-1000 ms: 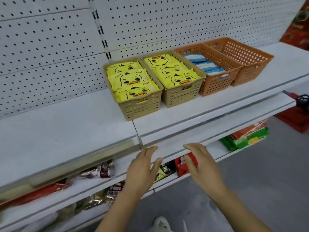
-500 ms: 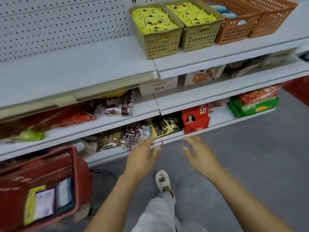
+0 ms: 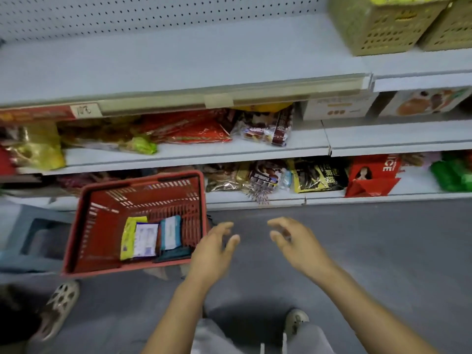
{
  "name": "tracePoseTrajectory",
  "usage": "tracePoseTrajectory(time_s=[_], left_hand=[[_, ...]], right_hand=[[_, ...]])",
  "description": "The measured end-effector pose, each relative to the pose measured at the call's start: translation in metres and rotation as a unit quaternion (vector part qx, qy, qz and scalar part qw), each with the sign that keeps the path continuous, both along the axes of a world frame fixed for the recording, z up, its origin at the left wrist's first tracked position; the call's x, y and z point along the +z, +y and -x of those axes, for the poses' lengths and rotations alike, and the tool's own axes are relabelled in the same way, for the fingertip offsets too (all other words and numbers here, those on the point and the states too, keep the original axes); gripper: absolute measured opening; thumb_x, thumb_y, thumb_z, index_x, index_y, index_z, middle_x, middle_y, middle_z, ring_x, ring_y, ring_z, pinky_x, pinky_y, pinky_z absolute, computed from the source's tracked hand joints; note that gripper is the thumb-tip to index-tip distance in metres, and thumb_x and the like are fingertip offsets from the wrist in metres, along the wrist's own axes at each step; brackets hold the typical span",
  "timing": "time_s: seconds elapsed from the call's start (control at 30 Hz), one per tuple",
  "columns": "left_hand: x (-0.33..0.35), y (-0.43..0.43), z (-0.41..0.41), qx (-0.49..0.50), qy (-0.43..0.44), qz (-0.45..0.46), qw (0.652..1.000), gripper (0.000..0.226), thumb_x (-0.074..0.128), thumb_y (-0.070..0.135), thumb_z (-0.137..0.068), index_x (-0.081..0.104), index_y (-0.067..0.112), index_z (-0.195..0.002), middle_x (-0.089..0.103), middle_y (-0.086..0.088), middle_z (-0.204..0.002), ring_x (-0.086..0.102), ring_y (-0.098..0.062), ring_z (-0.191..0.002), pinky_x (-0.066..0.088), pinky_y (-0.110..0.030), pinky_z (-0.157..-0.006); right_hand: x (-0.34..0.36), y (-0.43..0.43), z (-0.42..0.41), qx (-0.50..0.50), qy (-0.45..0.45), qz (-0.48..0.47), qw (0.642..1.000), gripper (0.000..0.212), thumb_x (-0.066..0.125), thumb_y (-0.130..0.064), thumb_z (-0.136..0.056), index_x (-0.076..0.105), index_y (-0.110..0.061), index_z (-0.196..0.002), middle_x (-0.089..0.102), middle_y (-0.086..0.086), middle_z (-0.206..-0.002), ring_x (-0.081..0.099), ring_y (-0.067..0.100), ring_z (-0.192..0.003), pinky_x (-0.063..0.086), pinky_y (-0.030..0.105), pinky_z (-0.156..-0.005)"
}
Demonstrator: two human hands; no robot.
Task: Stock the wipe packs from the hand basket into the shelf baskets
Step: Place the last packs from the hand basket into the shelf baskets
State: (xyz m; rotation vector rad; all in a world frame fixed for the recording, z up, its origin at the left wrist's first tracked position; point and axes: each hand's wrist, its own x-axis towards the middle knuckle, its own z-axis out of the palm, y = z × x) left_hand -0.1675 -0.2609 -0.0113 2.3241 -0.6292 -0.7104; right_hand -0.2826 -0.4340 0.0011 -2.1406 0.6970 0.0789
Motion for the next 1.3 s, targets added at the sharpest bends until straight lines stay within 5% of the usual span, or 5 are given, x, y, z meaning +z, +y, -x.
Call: tracePoseTrajectory(time_s=[0.43, 0.83, 1.0, 1.17, 1.3], left_hand=[[-0.130, 0.199, -0.232, 0.176, 0.126, -0.132, 0.967, 0.039, 0.059, 0.025, -0.095, 0.055, 0.009, -0.130, 0.063, -0.009, -0.123, 0.060, -0.024, -0.100, 0.041, -0.027, -0.079], [-0.272, 0.200, -0.271, 0.168, 0.052, -0.240, 0.955, 0.082, 0.073, 0.048, -0.078, 0.033, 0.011, -0.139, 0.044, -0.013, -0.135, 0.049, -0.035, -0.119, 0.043, -0.042, -0.091], [-0.287, 0.194, -0.268, 0.218, 0.043, -0.247, 0.943, 0.068, 0.063, 0.050, -0.086, 0.035, 0.012, -0.135, 0.059, -0.012, -0.123, 0.059, -0.036, -0.109, 0.046, -0.041, -0.088], [-0.284, 0.192, -0.268, 0.256, 0.194, -0.169, 0.932, 0.034, 0.066, 0.030, -0.087, 0.066, 0.006, -0.111, 0.069, -0.019, -0.109, 0.065, -0.036, -0.100, 0.054, -0.040, -0.084], [-0.252, 0.185, -0.267, 0.327, 0.209, -0.130, 0.913, 0.020, 0.052, 0.017, -0.096, 0.061, 0.004, -0.109, 0.062, -0.010, -0.100, 0.058, -0.028, -0.089, 0.047, -0.028, -0.068]], right_hand=[[-0.136, 0.192, -0.238, -0.041, 0.124, -0.151, 0.980, 0.021, 0.065, -0.016, -0.089, 0.069, -0.016, -0.109, 0.069, -0.003, -0.108, 0.063, 0.011, -0.103, 0.047, 0.027, -0.095], [-0.289, 0.235, -0.319, -0.122, 0.258, -0.046, 0.957, 0.046, 0.069, -0.034, -0.081, 0.049, -0.016, -0.118, 0.064, 0.007, -0.116, 0.063, 0.028, -0.104, 0.051, 0.035, -0.084], [-0.308, 0.248, -0.324, -0.129, 0.291, 0.063, 0.946, 0.068, 0.075, -0.032, -0.074, 0.035, -0.012, -0.125, 0.053, 0.010, -0.126, 0.059, 0.032, -0.109, 0.046, 0.033, -0.073], [-0.310, 0.240, -0.317, -0.142, 0.262, -0.036, 0.954, 0.043, 0.071, -0.021, -0.077, 0.056, -0.016, -0.117, 0.065, 0.007, -0.117, 0.064, 0.027, -0.105, 0.053, 0.034, -0.083], [-0.289, 0.222, -0.303, -0.133, 0.213, -0.084, 0.964, 0.028, 0.068, -0.019, -0.081, 0.063, -0.016, -0.108, 0.068, 0.006, -0.115, 0.065, 0.024, -0.103, 0.054, 0.034, -0.084]])
